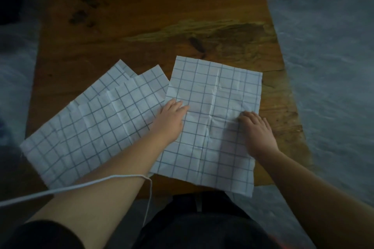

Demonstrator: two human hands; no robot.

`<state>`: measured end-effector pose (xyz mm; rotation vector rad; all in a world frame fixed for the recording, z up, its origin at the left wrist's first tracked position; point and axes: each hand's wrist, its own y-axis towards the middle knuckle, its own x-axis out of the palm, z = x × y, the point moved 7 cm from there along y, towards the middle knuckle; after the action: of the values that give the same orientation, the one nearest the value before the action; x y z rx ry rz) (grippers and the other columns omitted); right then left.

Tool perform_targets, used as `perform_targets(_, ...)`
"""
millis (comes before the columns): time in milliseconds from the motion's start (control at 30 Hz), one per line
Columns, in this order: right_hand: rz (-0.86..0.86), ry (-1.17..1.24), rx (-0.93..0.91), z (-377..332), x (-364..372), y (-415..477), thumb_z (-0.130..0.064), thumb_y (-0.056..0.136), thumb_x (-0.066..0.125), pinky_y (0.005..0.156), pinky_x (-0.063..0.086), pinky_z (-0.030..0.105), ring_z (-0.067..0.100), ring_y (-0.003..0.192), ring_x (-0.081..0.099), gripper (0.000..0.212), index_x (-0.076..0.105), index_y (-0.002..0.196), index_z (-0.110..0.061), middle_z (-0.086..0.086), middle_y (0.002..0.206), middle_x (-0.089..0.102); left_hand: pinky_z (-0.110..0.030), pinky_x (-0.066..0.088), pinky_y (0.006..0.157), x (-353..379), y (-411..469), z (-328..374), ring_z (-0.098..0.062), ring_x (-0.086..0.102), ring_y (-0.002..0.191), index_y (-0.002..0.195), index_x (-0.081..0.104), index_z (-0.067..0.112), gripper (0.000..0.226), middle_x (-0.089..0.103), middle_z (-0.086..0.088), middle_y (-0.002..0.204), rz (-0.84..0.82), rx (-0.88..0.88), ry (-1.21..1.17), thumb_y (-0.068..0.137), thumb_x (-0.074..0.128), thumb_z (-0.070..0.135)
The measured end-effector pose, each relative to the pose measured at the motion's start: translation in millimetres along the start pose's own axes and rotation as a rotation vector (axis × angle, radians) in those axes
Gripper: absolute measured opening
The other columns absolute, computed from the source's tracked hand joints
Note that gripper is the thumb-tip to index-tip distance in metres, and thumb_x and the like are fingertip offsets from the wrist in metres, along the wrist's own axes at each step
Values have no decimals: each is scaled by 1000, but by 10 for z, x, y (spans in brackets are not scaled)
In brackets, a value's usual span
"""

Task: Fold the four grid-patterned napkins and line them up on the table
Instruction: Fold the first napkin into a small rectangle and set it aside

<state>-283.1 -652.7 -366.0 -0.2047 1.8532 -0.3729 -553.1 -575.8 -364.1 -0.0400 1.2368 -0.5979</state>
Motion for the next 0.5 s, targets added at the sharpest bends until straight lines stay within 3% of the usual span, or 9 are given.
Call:
perform_targets(100,23,66,-19,-69,30,-13,-3,89,51,124,22,42,26,150,29,60,46,147,-18,3,159,39,-43,17,123,112,91,-73,-21,11,153,156,34,25,55,23,0,166,-57,15,15,103,48,20)
perform_targets(233,85,141,-26,0,126,10,-24,96,60,113,39,44,25,135,47,41,58,137,-17,0,147,53,-42,26,116,101,96,-115,-22,28,145,147,49,27,44,39,2,157,13,39,37,102,52,27)
perform_targets(500,121,160,-8,113,78,31,-16,88,72,105,44,45,28,123,52,36,67,124,-16,1,135,61,-39,31,108,20,129,-219,-21,43,128,128,65,29,31,57,5,134,88,98,23,97,62,34)
